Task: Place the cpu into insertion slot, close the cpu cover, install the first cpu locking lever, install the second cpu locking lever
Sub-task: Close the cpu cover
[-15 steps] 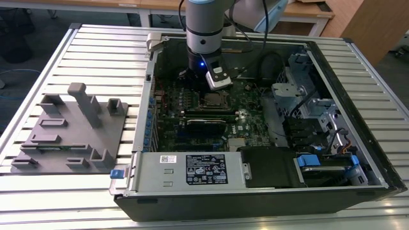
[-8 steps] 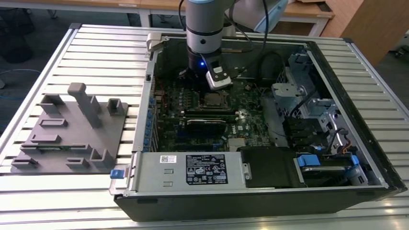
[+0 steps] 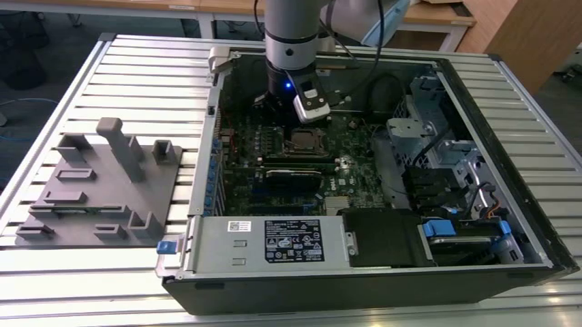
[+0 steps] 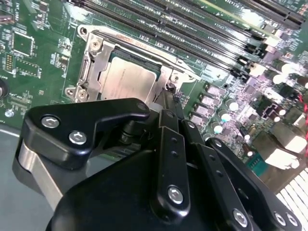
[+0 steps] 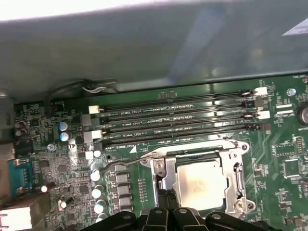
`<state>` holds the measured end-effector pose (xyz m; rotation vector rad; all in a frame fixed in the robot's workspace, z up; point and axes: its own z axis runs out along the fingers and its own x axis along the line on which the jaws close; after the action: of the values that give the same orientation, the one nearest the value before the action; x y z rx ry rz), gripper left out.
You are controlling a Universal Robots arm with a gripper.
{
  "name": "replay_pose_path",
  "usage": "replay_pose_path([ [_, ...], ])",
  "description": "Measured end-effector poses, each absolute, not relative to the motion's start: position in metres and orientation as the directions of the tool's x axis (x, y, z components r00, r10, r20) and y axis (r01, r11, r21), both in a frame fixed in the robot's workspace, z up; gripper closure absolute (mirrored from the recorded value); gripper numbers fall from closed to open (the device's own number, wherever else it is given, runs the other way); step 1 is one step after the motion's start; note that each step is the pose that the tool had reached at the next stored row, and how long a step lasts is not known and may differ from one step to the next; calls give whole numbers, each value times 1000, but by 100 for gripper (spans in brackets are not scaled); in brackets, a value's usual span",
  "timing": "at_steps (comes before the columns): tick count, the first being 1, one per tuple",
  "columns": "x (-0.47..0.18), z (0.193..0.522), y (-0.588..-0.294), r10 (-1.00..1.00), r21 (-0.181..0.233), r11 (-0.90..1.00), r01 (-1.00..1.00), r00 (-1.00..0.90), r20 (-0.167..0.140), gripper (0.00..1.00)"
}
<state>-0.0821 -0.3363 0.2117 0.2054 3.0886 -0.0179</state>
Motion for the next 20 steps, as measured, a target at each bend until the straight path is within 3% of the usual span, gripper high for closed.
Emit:
replay_pose_path([
  [20,-57,215,-336,132,-8,991,133,-990,-47,90],
])
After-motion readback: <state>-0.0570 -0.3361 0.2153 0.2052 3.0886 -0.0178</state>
